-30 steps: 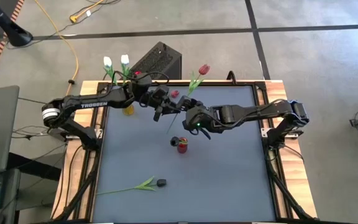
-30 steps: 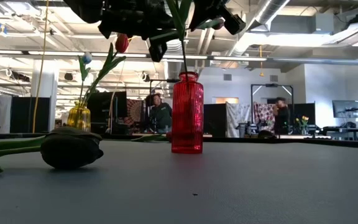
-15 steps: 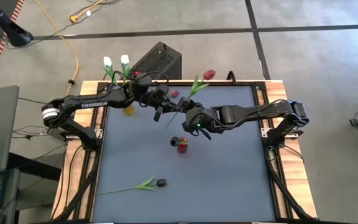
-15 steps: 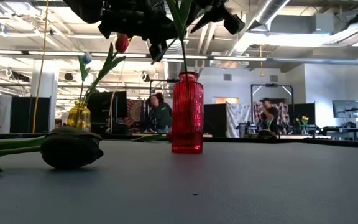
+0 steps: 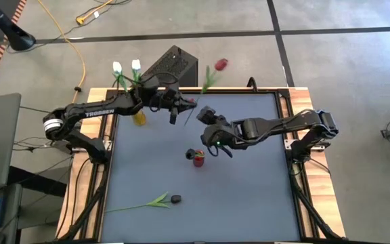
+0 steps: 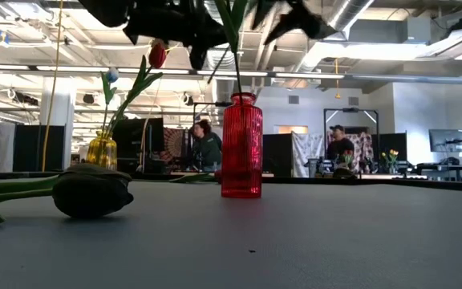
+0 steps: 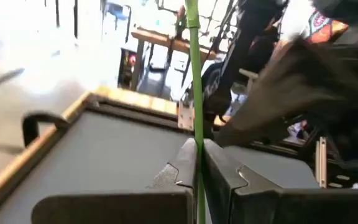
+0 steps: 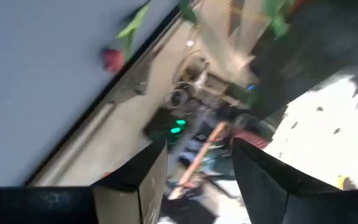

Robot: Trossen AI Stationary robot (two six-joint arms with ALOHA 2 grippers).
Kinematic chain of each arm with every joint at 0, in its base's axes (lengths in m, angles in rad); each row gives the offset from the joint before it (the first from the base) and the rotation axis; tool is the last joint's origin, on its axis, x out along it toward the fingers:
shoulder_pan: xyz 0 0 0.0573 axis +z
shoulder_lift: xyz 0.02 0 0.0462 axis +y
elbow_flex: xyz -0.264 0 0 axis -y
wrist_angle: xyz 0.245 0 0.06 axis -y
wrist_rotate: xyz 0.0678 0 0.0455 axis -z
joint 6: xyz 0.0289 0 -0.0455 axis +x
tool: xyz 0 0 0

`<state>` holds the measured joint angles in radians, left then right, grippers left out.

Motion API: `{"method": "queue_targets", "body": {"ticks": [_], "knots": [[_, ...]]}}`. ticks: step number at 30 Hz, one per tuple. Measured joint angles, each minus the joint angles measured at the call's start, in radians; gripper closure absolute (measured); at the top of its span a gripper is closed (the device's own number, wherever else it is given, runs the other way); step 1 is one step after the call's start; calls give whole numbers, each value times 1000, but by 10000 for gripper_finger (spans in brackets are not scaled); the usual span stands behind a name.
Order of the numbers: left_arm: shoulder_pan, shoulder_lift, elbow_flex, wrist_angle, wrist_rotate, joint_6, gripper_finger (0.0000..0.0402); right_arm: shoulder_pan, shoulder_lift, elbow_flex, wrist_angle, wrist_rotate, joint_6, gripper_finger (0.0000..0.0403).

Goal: Sort flowers into vase by color
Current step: Put the bottom dark red tulip into the red vase

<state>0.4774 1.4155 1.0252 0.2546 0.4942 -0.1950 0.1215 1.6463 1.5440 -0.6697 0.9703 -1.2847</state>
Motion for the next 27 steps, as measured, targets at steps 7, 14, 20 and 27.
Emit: {"method": "queue_targets", "body": {"ticks": [7, 14, 20, 27], "knots": [[-28, -102, -6, 6, -11, 135, 401, -31, -103, 0, -366, -139, 549, 211], [-98, -210, -229, 387, -8, 147, 401, -91, -184, -23, -575, -501, 1071, 227], [-126, -220, -415, 782, -41, 9, 401, -59, -264, -144, -566, -585, 1217, 237], [-231, -214, -462, 868, -153, -8, 401, 16, -402, -338, -448, -583, 1297, 248]]}}
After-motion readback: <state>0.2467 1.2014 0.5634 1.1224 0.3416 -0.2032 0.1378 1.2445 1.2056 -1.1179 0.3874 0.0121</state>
